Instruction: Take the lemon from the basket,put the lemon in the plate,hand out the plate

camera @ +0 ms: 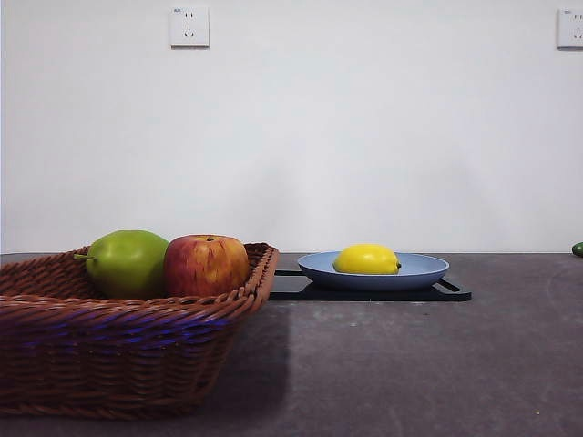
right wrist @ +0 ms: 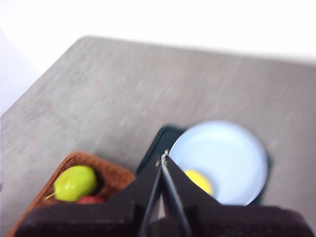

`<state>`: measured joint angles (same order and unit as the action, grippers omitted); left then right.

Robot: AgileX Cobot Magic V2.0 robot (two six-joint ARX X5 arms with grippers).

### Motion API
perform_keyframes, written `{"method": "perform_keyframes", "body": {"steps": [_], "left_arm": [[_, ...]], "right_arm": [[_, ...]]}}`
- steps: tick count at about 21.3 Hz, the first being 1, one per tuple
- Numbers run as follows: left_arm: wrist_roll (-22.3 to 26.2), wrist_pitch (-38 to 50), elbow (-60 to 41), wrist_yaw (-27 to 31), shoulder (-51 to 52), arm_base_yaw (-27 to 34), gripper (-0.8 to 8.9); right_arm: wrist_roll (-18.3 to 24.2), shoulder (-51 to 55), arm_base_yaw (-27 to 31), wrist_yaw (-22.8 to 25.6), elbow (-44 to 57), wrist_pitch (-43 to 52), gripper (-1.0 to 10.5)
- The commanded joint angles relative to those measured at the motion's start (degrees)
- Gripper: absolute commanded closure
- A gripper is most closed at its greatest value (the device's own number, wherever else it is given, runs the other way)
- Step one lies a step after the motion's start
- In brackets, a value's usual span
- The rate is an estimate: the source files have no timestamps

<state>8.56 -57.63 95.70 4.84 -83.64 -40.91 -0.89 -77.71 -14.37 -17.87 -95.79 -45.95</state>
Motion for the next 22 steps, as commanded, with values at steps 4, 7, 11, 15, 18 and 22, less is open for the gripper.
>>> {"method": "perform_keyframes", "body": {"steps": [4, 7, 11, 15, 18, 22], "left_arm": [[0.44, 11.89, -9.07, -5.16, 9.46, 5.16, 8.08], [0.0, 22.47, -22.58, -4.68, 20.92, 7.58, 8.08], [-1.57, 30.99, -38.86, -3.19, 36.94, 12.17, 8.08], [-2.51, 32.59, -48.5, -3.26, 46.97, 15.04, 8.08], [-4.24, 32.13, -52.94, -3.32, 50.77, 15.82, 8.08], [-5.66, 33.66, -57.86, -3.39, 54.55, 15.85, 8.08]], "right_arm": [[3.45, 10.4, -9.75, 13.86, 2.27, 1.11, 9.4], [3.56, 17.66, -13.75, 19.45, 10.12, 6.23, 9.4], [3.45, 29.46, -17.86, 25.22, 28.7, 18.84, 9.4], [3.32, 39.43, -19.87, 26.34, 45.44, 28.22, 9.4], [2.58, 44.11, -20.9, 30.49, 53.2, 30.8, 9.4], [0.0, 48.94, -21.68, 33.64, 61.48, 32.22, 9.4]]}}
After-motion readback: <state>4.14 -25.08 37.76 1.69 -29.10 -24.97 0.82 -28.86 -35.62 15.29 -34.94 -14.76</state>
